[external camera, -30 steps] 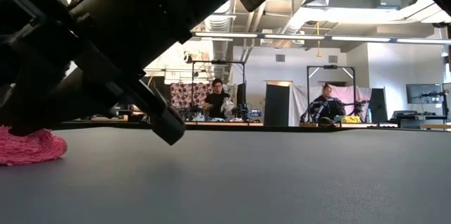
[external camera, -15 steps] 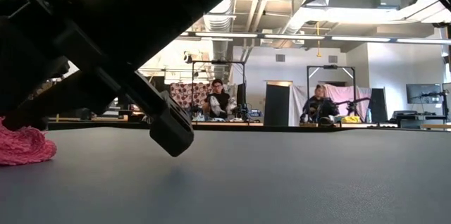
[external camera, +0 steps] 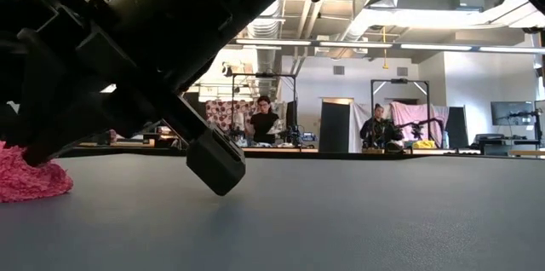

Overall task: Roll towel
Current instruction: Roll the red microfiber cloth

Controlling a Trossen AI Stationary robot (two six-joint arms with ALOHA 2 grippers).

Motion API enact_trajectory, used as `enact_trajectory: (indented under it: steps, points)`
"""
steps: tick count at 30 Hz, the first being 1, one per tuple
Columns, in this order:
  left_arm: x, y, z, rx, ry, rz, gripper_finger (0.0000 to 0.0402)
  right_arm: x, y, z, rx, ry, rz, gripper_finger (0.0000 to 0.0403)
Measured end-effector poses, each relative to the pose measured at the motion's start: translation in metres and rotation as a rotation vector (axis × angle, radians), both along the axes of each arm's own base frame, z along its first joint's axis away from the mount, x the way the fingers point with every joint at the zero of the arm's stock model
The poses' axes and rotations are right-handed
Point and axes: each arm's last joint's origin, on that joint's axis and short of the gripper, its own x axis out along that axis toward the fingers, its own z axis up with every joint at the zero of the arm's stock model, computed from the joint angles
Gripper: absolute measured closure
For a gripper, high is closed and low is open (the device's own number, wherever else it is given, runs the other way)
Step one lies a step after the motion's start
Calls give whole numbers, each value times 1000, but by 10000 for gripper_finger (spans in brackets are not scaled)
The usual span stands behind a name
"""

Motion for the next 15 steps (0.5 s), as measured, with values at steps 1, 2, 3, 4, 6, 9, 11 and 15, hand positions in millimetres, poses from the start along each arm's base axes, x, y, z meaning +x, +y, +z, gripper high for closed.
enact_trajectory:
  steps: [1, 2, 3, 4, 6, 9, 11, 15]
  points:
    - [1, 0, 1, 4, -6, 0, 367, 1, -2, 0, 6, 4, 3, 385]
    - [1, 0, 1, 11, -11, -6, 362, 1, -3, 0, 13, 8, 8, 385]
    - [2, -1, 3, 18, -21, -14, 356, 2, -4, 0, 19, 12, 12, 385]
    - [4, -1, 4, 26, -31, -20, 352, 2, -6, 0, 24, 15, 15, 385]
    - [6, 1, 7, 45, -45, -27, 345, 3, -7, 0, 26, 21, 24, 385]
    - [11, 4, 11, 81, -56, -32, 340, 3, -7, -1, 28, 24, 29, 385]
    - [14, 7, 14, 113, -59, -42, 339, 3, -9, -1, 26, 27, 34, 385]
    - [16, 11, 20, 171, -62, -84, 338, 5, -13, -1, 34, 36, 37, 385]
